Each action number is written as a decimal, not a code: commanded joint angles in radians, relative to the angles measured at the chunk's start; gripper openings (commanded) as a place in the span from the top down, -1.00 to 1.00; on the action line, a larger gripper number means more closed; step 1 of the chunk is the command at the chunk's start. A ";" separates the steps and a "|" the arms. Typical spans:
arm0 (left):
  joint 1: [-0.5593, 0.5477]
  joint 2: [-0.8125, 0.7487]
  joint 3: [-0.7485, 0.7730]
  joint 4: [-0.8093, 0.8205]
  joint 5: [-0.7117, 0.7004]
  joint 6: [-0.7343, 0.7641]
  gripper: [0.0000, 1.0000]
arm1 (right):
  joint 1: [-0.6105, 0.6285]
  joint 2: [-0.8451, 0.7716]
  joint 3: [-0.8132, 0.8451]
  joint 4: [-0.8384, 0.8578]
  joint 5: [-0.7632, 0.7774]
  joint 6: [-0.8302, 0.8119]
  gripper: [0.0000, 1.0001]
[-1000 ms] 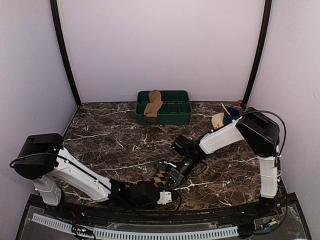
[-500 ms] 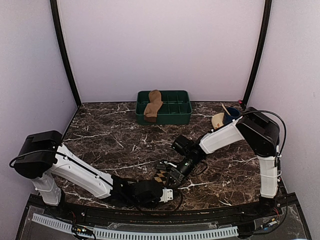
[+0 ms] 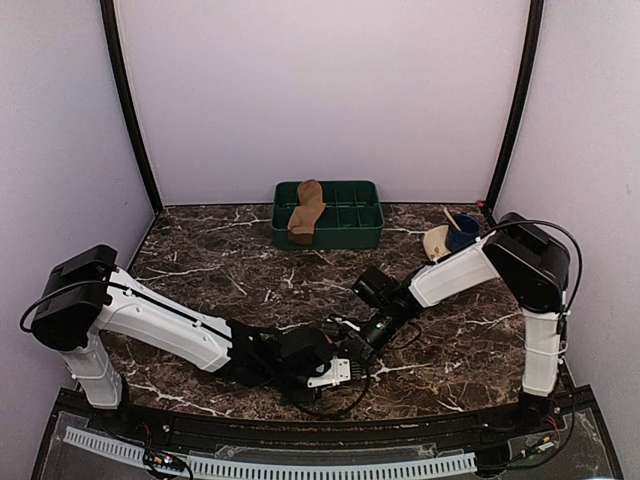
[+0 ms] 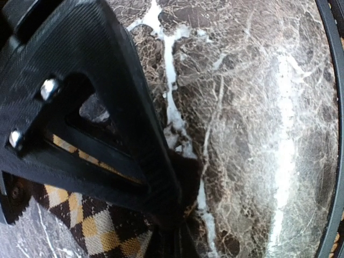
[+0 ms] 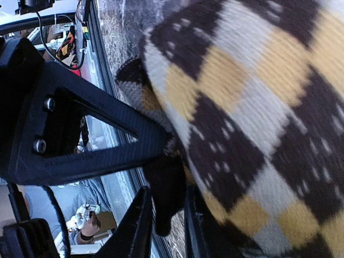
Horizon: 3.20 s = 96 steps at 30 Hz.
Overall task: Roll the socks
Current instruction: Place the sock at the center of the board.
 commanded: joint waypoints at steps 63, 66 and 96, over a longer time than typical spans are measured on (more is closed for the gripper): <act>0.351 0.097 0.176 -0.501 0.752 -0.101 1.00 | -0.056 -0.678 -0.629 0.493 0.849 0.140 1.00; 0.379 0.123 0.199 -0.540 0.801 -0.098 1.00 | 0.016 -0.758 -0.645 0.467 0.960 0.105 1.00; 0.442 0.193 0.252 -0.598 0.834 -0.090 1.00 | 0.468 -0.621 -0.321 0.234 1.432 -0.037 1.00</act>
